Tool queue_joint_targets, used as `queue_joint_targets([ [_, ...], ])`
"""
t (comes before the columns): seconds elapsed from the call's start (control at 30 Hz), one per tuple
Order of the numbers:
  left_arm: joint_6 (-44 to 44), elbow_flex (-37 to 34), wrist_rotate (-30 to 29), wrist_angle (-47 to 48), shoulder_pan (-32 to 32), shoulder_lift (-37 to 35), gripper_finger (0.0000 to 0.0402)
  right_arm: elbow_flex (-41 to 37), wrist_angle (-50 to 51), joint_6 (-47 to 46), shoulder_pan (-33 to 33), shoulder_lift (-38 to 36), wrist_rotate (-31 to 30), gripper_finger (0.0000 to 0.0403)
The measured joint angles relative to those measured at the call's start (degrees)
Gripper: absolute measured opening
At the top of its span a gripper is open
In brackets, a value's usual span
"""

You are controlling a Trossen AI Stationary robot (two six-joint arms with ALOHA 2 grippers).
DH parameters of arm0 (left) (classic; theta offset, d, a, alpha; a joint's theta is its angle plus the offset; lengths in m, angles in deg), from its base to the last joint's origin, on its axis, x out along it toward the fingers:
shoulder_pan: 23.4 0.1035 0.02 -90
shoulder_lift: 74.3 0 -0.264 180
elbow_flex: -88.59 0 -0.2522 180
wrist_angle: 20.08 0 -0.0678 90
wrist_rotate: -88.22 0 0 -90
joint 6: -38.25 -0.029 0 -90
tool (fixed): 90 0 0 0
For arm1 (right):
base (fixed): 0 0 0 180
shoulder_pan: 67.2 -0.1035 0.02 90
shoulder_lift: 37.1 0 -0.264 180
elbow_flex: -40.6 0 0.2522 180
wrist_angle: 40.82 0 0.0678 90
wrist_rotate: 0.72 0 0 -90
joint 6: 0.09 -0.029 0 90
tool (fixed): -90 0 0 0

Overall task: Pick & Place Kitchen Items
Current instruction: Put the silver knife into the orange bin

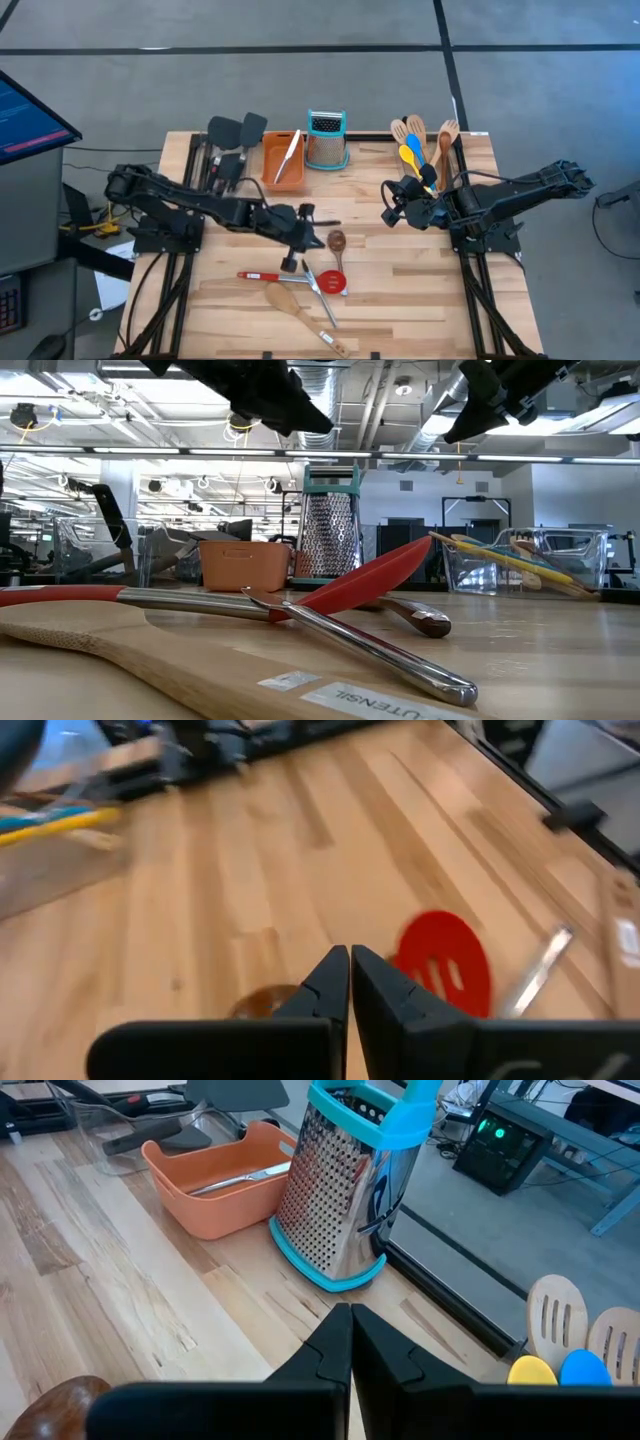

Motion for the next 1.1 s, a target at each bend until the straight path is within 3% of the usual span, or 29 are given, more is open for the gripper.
queue_joint_targets([
  [0.43,-0.2,0.4,1.2,10.6,-5.8,1.0,0.0001,0.0,-6.0,-1.0,0.0,0.0,0.0,0.0001],
  [0.57,-0.1,1.5,-3.8,10.6,-8.5,1.0,0.0001,0.0,-8.6,-0.1,-0.2,0.0,0.0,0.0001],
  [0.8,0.0,9.0,-9.6,10.1,-11.6,1.0,0.0001,0.0,-8.6,0.0,-0.2,0.0,0.1,0.0001],
  [1.1,-0.5,22.3,-10.2,9.2,-10.5,1.0,0.0001,0.0,-3.6,0.0,-0.2,0.0,0.2,0.0001],
])
